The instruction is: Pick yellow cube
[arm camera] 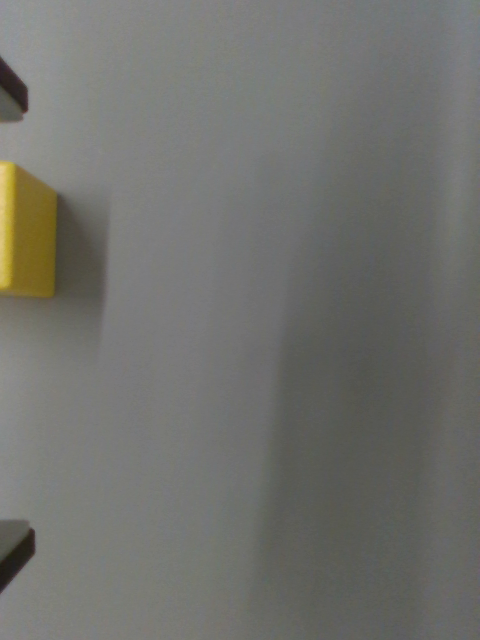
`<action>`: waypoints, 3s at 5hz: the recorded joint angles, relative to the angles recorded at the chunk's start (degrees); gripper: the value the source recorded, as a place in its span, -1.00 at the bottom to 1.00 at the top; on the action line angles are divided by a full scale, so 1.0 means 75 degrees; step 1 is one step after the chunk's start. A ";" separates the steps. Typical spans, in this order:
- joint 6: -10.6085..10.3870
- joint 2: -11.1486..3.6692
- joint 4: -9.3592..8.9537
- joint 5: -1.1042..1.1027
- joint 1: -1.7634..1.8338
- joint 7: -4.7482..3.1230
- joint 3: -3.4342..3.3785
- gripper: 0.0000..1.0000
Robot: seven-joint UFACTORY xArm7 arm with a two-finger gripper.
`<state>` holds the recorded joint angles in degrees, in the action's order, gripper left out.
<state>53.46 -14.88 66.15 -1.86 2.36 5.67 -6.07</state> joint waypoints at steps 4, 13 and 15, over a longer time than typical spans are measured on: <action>-0.0624 -0.0263 -0.0472 -0.0010 0.0091 0.0145 -0.0068 -1.00; -0.1528 -0.0644 -0.1156 -0.0024 0.0222 0.0354 -0.0168 -1.00; -0.1668 -0.0703 -0.1262 -0.0026 0.0242 0.0387 -0.0183 -1.00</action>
<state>40.95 -20.16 56.69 -2.06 4.18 8.57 -7.44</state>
